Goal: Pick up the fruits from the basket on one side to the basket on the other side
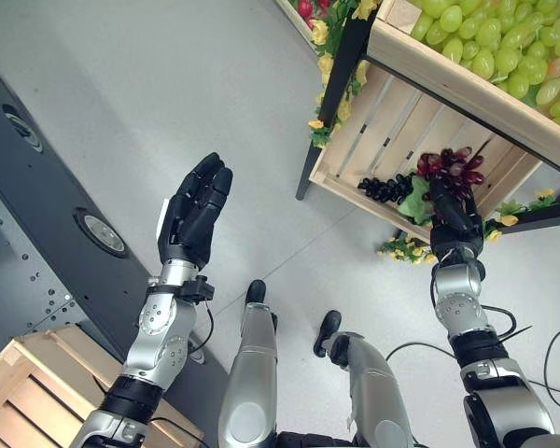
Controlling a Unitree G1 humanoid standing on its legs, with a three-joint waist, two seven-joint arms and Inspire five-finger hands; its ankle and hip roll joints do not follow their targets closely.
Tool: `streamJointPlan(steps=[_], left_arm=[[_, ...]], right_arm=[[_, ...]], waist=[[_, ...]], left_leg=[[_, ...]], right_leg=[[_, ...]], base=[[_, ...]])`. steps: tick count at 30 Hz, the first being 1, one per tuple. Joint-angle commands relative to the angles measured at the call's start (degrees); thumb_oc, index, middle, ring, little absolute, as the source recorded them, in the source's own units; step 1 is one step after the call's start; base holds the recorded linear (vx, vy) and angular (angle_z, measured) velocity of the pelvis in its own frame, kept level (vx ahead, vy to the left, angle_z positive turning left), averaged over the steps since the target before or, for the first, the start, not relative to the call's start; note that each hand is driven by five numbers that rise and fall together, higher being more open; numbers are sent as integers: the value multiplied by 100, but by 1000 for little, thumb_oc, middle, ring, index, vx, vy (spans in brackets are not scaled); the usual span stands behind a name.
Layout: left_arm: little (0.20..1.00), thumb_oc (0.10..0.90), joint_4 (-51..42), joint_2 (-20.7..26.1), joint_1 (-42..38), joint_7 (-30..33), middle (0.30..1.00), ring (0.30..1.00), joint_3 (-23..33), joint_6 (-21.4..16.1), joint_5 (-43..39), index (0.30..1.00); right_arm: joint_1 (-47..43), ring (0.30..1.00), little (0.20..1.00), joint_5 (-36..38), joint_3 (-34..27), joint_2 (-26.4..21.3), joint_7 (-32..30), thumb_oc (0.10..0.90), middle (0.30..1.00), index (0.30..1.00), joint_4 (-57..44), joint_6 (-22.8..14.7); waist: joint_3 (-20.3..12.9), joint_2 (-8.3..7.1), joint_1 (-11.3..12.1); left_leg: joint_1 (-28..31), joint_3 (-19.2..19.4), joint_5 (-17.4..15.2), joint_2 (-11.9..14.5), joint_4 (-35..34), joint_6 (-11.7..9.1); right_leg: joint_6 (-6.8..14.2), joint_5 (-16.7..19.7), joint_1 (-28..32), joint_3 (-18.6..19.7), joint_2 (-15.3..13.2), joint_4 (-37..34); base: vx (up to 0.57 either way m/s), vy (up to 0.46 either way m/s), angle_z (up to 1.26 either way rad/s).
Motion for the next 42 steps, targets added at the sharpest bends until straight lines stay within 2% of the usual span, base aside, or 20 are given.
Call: streamJointPlan(steps=[1,6,13,18,20,21,24,26,27,28,29,30,31,34,35,36,37,39,41,42], left_arm=[[900,800,-596,192,-391,-338,900,900,60,-411,62,900],[900,800,-645,114,-447,-297,900,900,15,-486,111,900],[900,800,-680,68,-542,-307,900,900,19,-534,102,900],[900,800,-669,3,-663,-226,900,900,-15,-543,94,900],[900,800,-691,0,-638,-261,900,900,49,-568,98,900],[900,800,-700,-2,-625,-265,900,900,56,-575,99,900],[900,800,-842,-88,-424,-281,900,900,123,-676,232,900],[900,800,-876,-130,-337,-318,900,900,158,-696,281,900],[900,800,-931,-189,-192,-426,900,900,248,-713,345,900],[900,800,-936,-190,-173,-430,900,900,254,-722,354,900],[900,800,-996,-217,17,-562,900,900,364,-704,318,900],[900,800,-1008,-224,70,-593,900,900,381,-726,321,900],[900,800,-1056,-284,309,-884,900,900,521,-618,274,900],[900,800,-1087,-491,654,-1400,900,900,538,-339,271,900],[900,800,-1106,-507,682,-1428,900,900,519,-320,286,900],[900,800,-1188,-497,825,-1409,900,900,465,-227,259,900],[900,800,-1183,-485,862,-1432,900,900,458,-203,252,900],[900,800,-1200,-433,991,-1658,900,900,491,50,177,900],[900,800,-1213,-417,1116,-1723,900,900,411,21,266,900],[900,800,-1248,-440,1171,-1701,900,900,366,85,247,900]], right_arm=[[-540,900,900,-101,-582,-607,-224,800,900,900,-910,-870],[-662,900,900,-400,-509,-664,-252,800,900,900,-1052,-784],[-836,900,900,-371,-635,-724,-44,800,900,900,-1205,-1155],[-952,900,900,-609,-515,-754,86,800,900,900,-1094,-826],[-803,900,900,-599,-433,-713,469,800,900,900,-1162,-356],[-784,900,900,-593,-413,-716,517,800,900,900,-1169,-305],[-290,900,900,-680,-127,-464,1306,800,900,900,-1452,-34],[-149,900,900,-710,-69,-369,1455,800,900,900,-1583,-3],[162,900,900,-852,44,-208,1883,800,900,900,-1785,145],[189,900,900,-852,55,-201,1904,800,900,900,-1797,129],[509,900,900,-864,135,-43,2378,800,900,900,-1999,342],[582,900,900,-859,150,-12,2498,800,900,900,-2037,378],[1041,900,900,-730,135,113,2959,800,900,900,-2253,601],[1885,900,900,-696,235,294,3542,800,900,900,-2625,763],[1964,900,900,-713,278,296,3618,800,900,900,-2672,788],[2237,900,900,-624,455,344,3985,800,900,900,-2841,896],[2317,900,900,-587,518,324,4029,800,900,900,-2892,892],[2593,900,900,-651,647,343,4493,800,900,900,-3036,1095],[2743,900,900,-642,712,212,4695,800,900,900,-3180,1133],[2812,900,900,-688,705,221,4829,800,900,900,-3207,1193]], waist=[[-76,-57,-17],[-76,-35,-63],[-76,-49,-89],[-76,-55,-113],[-76,-98,-102],[-76,-104,-102],[-76,-185,-48],[-76,-209,-27],[-76,-241,18],[-76,-245,21],[-117,-256,61],[-138,-264,67],[-331,-242,42],[-605,-183,-75],[-629,-190,-74],[-724,-241,-26],[-773,-261,-23],[-979,-335,11],[-1128,-318,-3],[-1195,-300,-31]], left_leg=[[-2,697,126,-311,-460,135],[-19,777,152,-284,-565,140],[-64,843,135,-296,-586,190],[-25,941,129,-276,-590,223],[113,994,155,-247,-678,247],[134,1004,160,-245,-694,251],[541,1052,227,-234,-914,287],[696,1057,240,-238,-995,298],[993,1061,269,-254,-1120,308],[1027,1065,273,-257,-1140,309],[1328,1067,306,-292,-1283,322],[1396,1079,318,-300,-1332,325],[1624,1394,382,-251,-1533,325],[2149,2326,364,-72,-1832,287],[2205,2347,356,-69,-1847,301],[2331,2128,285,-161,-1874,393],[2377,2152,266,-154,-1880,415],[2544,2078,183,-235,-1962,492],[2711,1957,195,-316,-2148,543],[2733,1925,317,-366,-2254,613]], right_leg=[[-41,667,356,-242,278,-566],[-78,669,408,-260,316,-757],[-85,693,453,-269,338,-908],[-92,693,544,-251,331,-991],[-81,691,708,-272,306,-1089],[-80,692,726,-275,300,-1099],[-59,738,1162,-290,250,-1344],[-49,745,1309,-290,235,-1416],[-27,756,1600,-288,203,-1526],[-24,760,1629,-285,200,-1542],[5,777,1912,-270,172,-1659],[13,786,1971,-267,165,-1694],[63,821,2237,-335,126,-1855],[197,822,2763,-628,-42,-2058],[209,829,2810,-651,-69,-2082],[321,876,2898,-573,-144,-2110],[365,905,2952,-589,-179,-2167],[552,1047,3146,-599,-304,-2414],[653,1058,3133,-565,-412,-2381],[648,1130,3032,-574,-472,-2332]], base=[[0,0,0],[-20,5,4],[-44,23,2],[-46,51,-1],[-28,54,-4],[-9,54,-6],[34,61,-1],[79,74,6],[80,82,3],[166,176,-1],[121,136,1],[281,236,7],[278,178,14],[368,210,67],[236,277,121],[147,213,77],[174,277,53],[108,247,16],[48,255,14],[1,183,7]])
